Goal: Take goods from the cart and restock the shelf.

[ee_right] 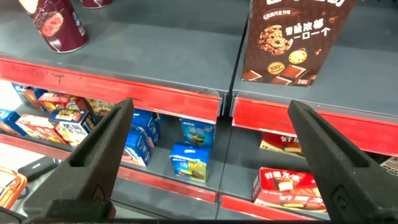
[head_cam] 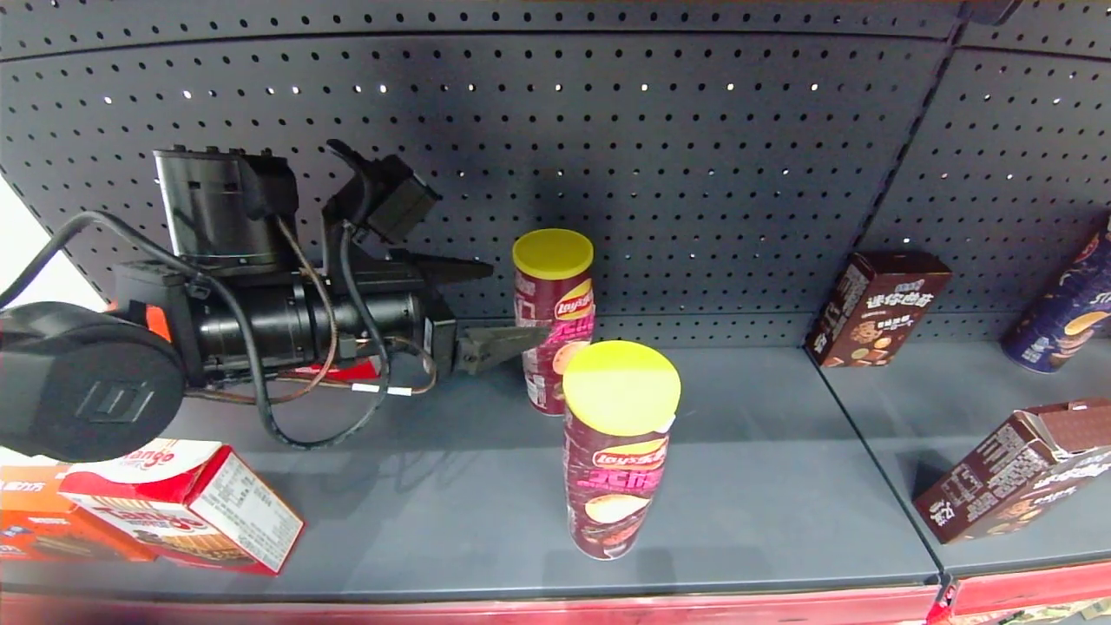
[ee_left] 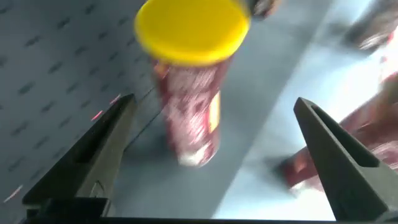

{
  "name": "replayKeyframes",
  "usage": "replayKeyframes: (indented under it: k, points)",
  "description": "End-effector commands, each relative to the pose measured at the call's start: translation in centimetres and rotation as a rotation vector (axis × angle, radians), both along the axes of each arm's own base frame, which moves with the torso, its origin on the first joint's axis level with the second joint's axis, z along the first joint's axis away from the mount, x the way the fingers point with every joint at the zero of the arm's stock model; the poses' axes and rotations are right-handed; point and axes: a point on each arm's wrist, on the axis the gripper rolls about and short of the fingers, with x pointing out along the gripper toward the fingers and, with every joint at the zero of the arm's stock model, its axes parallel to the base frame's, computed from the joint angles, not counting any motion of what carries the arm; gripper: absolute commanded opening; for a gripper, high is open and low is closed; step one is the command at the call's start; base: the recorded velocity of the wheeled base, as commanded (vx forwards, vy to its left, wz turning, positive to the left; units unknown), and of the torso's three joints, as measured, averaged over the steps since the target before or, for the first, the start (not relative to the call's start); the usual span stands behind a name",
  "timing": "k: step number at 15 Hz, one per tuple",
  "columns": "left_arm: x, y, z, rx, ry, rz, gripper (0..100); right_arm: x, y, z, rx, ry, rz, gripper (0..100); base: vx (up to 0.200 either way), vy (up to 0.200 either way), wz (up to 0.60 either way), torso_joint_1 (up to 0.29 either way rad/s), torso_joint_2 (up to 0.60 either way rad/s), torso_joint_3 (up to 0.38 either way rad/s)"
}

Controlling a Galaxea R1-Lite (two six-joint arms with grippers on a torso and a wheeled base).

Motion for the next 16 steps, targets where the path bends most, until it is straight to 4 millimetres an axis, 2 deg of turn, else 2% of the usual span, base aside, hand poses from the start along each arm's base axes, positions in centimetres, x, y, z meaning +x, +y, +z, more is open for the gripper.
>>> replayKeyframes:
  k: [1, 3, 7, 9, 13, 16]
  points:
    - [-1.7, -0.1, 0.7, 0.036, -0.011, 0.05, 100, 0.0, 0.0, 0.0, -0.001, 0.001, 0.0, 100, 0.0, 0.0, 0.0, 0.0, 0.0, 0.0]
    - [-2.7, -0.7, 0.5, 0.075, 0.022, 0.091, 100, 0.0, 0.0, 0.0, 0.0, 0.0, 0.0, 100, 0.0, 0.0, 0.0, 0.0, 0.0, 0.0]
    - [-2.7, -0.9, -0.2, 0.127, 0.039, 0.144, 100, 0.0, 0.0, 0.0, -0.001, 0.001, -0.001, 100, 0.0, 0.0, 0.0, 0.0, 0.0, 0.0]
    - [-2.1, -1.1, -1.5, 0.204, 0.056, 0.178, 100, 0.0, 0.0, 0.0, 0.0, 0.0, 0.0, 100, 0.0, 0.0, 0.0, 0.0, 0.0, 0.0]
    - [-0.6, -1.8, -2.8, 0.241, 0.077, 0.217, 100, 0.0, 0.0, 0.0, 0.0, 0.0, -0.001, 100, 0.0, 0.0, 0.0, 0.0, 0.0, 0.0]
    - [1.1, -2.3, -3.0, 0.253, 0.074, 0.258, 100, 0.0, 0.0, 0.0, -0.001, 0.001, -0.001, 100, 0.0, 0.0, 0.0, 0.0, 0.0, 0.0]
